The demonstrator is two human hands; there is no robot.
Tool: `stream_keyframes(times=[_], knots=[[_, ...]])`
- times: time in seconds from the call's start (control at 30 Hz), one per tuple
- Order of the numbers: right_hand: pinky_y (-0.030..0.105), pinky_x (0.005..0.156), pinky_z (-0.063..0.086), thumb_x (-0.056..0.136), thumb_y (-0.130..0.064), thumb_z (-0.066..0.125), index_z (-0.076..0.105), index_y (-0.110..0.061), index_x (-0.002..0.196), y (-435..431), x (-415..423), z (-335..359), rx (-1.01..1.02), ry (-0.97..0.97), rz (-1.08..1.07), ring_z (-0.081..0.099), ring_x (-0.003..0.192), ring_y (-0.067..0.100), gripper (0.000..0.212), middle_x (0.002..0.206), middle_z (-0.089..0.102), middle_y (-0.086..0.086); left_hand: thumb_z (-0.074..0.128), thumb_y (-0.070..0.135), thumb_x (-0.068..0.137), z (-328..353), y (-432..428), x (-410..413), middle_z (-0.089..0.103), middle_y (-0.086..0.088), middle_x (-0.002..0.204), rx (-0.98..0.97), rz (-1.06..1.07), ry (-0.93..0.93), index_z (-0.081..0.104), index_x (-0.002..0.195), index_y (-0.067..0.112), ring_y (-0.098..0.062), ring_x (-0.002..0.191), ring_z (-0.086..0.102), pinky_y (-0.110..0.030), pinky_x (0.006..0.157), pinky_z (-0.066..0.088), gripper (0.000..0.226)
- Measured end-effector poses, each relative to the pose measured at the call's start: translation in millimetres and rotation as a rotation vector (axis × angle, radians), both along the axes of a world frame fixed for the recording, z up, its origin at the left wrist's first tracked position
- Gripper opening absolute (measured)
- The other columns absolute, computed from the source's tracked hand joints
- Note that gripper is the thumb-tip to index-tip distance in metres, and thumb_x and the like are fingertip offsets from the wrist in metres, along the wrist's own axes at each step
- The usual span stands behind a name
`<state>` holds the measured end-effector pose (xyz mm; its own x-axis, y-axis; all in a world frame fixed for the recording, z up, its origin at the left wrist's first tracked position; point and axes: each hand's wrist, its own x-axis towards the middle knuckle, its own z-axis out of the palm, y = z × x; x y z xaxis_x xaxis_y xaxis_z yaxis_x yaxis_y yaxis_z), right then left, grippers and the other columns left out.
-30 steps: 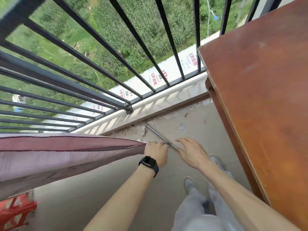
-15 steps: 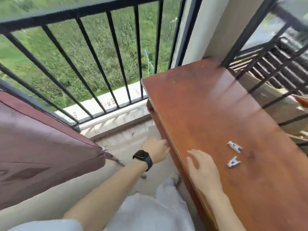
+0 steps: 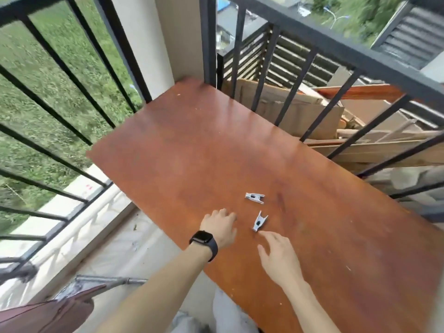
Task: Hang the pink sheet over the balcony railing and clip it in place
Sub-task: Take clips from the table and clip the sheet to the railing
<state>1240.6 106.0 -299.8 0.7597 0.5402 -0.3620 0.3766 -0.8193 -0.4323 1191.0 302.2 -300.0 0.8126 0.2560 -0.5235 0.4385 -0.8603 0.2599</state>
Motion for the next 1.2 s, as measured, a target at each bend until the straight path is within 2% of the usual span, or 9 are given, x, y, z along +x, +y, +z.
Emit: stream_keyframes(times=[0.23,0.33,0.47,0.6,0.73,0.83,1.03,1.13,1.2], knots=[[0.038,0.099,0.049,0.087,-0.004,0.060,0.041,-0.036,0.147,18.8,57.9,-65.9,-0.123,-0.029,0.226,0.042,0.131,0.025,0.071,0.158,0.030,0.002,0.049,0.018,0.095,-58.1,0.3,79.4,0.019,-0.007,0.161,0.068,-0.100,-0.069,0.018,0.154,0.025,-0.031,0.137,0.035,-0.042,0.106,0.037,0.067],[0.037,0.085,0.054,0.078,-0.008,0.069,0.050,-0.035,0.139,18.2,68.0,-79.9,-0.149,-0.092,0.304,0.052,0.118,0.026,0.070,0.148,0.046,0.002,0.049,0.017,0.097,-77.5,0.9,93.6,0.037,-0.003,0.153,0.103,-0.143,-0.107,0.030,0.150,0.022,-0.027,0.131,0.043,-0.040,0.099,0.041,0.057],[0.035,0.064,0.053,0.067,-0.007,0.079,0.066,-0.029,0.119,13.2,74.3,-85.6,-0.121,-0.140,0.285,0.061,0.095,0.025,0.058,0.119,0.062,-0.001,0.054,0.014,0.093,-85.2,4.1,80.1,0.063,-0.001,0.119,0.159,-0.137,-0.148,0.054,0.120,0.021,-0.028,0.106,0.056,-0.038,0.081,0.043,0.027],[0.039,0.067,0.051,0.079,-0.025,0.079,0.069,-0.031,0.113,19.6,63.3,-76.3,-0.073,-0.096,0.195,0.061,0.089,0.025,0.036,0.102,0.060,-0.003,0.045,0.017,0.098,-68.9,17.9,31.0,0.062,-0.002,0.113,0.094,0.024,-0.145,0.053,0.118,0.020,-0.028,0.106,0.055,-0.038,0.084,0.039,0.022],[0.034,0.072,0.049,0.088,-0.040,0.068,0.068,-0.037,0.115,64.5,22.1,-44.6,0.065,-0.011,0.261,0.054,0.098,0.021,0.026,0.100,0.050,-0.006,0.041,0.020,0.098,-41.4,44.7,-66.2,0.058,-0.004,0.115,0.049,0.295,-0.176,0.054,0.124,0.019,-0.029,0.107,0.053,-0.040,0.085,0.042,0.029],[0.028,0.075,0.041,0.087,-0.040,0.071,0.071,-0.035,0.108,123.6,-34.7,-13.9,0.224,0.016,0.422,0.054,0.096,0.021,0.022,0.097,0.044,-0.007,0.043,0.023,0.093,-16.5,60.6,-165.0,0.058,-0.005,0.114,0.048,0.560,-0.210,0.056,0.127,0.022,-0.033,0.102,0.058,-0.041,0.083,0.048,0.036],[0.031,0.077,0.047,0.085,-0.038,0.070,0.073,-0.021,0.100,237.9,-227.5,55.8,0.351,-0.007,0.953,0.066,0.090,0.027,0.023,0.095,0.071,-0.002,0.046,0.033,0.094,48.5,56.6,-403.8,0.057,0.004,0.118,0.232,1.038,-0.247,0.058,0.126,0.028,-0.018,0.114,0.054,-0.032,0.092,0.044,0.035],[0.036,0.086,0.047,0.088,-0.035,0.068,0.070,-0.023,0.111,259.9,-315.2,88.6,0.349,0.020,1.161,0.062,0.103,0.027,0.025,0.106,0.070,-0.001,0.045,0.031,0.096,71.3,42.8,-494.2,0.056,0.005,0.123,0.296,1.187,-0.266,0.058,0.128,0.028,-0.019,0.117,0.053,-0.029,0.093,0.041,0.035],[0.037,0.082,0.048,0.086,-0.036,0.064,0.068,-0.025,0.110,265.8,-400.3,103.7,0.371,0.028,1.351,0.061,0.101,0.032,0.027,0.105,0.068,0.003,0.042,0.029,0.097,85.6,23.0,-579.5,0.056,0.005,0.131,0.377,1.300,-0.261,0.056,0.132,0.029,-0.020,0.118,0.053,-0.030,0.093,0.043,0.038]])
